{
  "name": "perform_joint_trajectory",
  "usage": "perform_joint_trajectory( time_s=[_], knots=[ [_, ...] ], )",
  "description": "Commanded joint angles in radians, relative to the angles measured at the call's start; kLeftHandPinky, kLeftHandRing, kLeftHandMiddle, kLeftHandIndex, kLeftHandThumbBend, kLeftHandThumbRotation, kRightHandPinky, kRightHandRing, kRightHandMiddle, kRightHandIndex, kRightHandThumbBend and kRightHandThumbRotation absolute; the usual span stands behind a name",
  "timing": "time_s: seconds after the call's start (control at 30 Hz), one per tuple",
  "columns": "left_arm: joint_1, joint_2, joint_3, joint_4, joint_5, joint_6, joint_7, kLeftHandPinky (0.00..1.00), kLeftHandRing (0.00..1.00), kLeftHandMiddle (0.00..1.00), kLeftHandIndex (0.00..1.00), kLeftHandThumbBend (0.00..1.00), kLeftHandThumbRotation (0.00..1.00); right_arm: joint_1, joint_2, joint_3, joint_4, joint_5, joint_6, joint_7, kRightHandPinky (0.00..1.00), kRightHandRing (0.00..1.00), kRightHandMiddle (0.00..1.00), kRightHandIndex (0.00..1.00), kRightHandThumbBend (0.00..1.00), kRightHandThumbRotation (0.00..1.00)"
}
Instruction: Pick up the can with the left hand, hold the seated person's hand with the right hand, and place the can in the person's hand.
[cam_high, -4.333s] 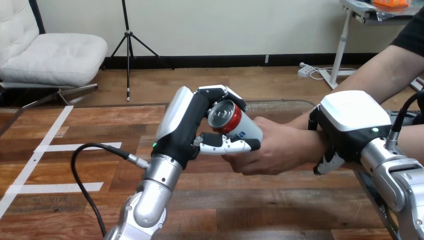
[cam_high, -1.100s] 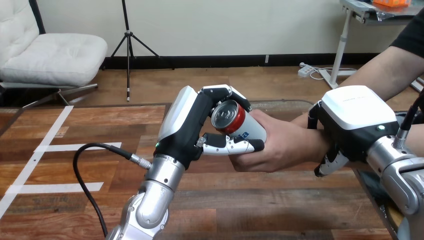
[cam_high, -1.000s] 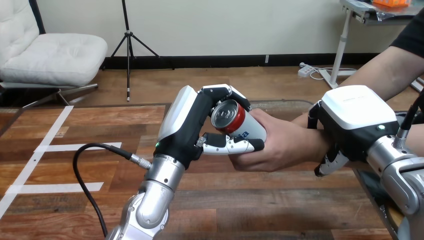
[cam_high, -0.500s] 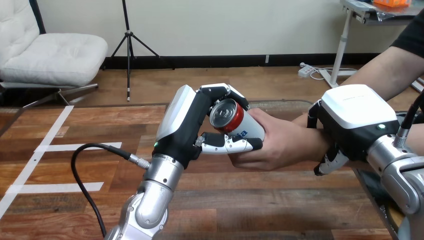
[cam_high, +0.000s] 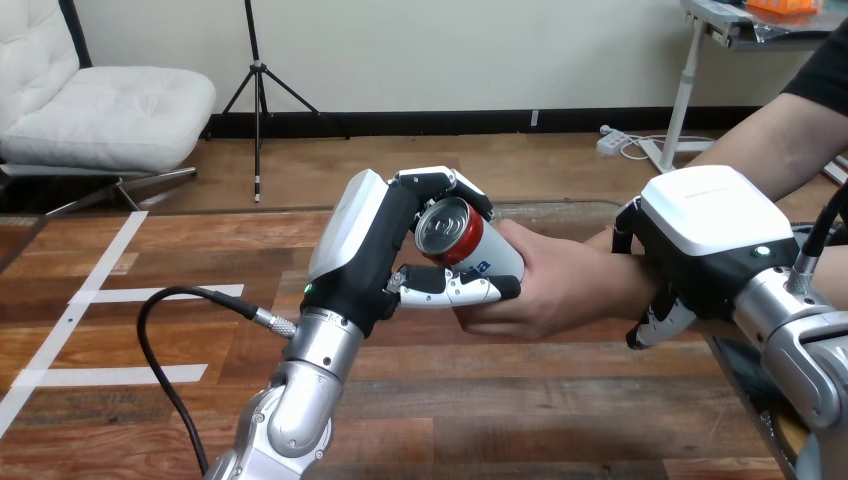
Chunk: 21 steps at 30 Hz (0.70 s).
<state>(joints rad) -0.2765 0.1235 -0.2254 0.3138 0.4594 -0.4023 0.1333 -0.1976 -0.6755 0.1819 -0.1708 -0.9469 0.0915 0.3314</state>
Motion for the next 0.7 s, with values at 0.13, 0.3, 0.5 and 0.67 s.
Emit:
perform_joint_trajectory(
  time_s=[0.13,0.3,0.5,0.67],
  knots=[
    [-0.04,0.013,-0.003,-0.013,0.017,-0.025,0.023,0.33,0.39,0.46,0.49,0.67,0.0,-0.053,-0.006,-0.031,-0.075,0.004,-0.007,-0.007,0.14,0.21,0.32,0.49,0.88,0.0],
    [-0.039,0.016,-0.002,-0.014,0.019,-0.026,0.027,0.33,0.39,0.46,0.49,0.67,0.0,-0.053,-0.009,-0.032,-0.072,0.008,-0.015,-0.011,0.14,0.21,0.32,0.49,0.88,0.0],
    [-0.034,0.018,0.001,-0.02,0.021,-0.021,0.028,0.33,0.39,0.46,0.49,0.67,0.0,-0.054,-0.009,-0.03,-0.077,0.003,-0.013,-0.001,0.15,0.22,0.32,0.49,0.88,0.0],
    [-0.029,0.021,0.002,-0.027,0.025,-0.013,0.026,0.33,0.39,0.46,0.49,0.67,0.0,-0.051,-0.003,-0.035,-0.079,0.013,-0.015,-0.009,0.14,0.21,0.31,0.49,0.89,0.0]
  ],
)
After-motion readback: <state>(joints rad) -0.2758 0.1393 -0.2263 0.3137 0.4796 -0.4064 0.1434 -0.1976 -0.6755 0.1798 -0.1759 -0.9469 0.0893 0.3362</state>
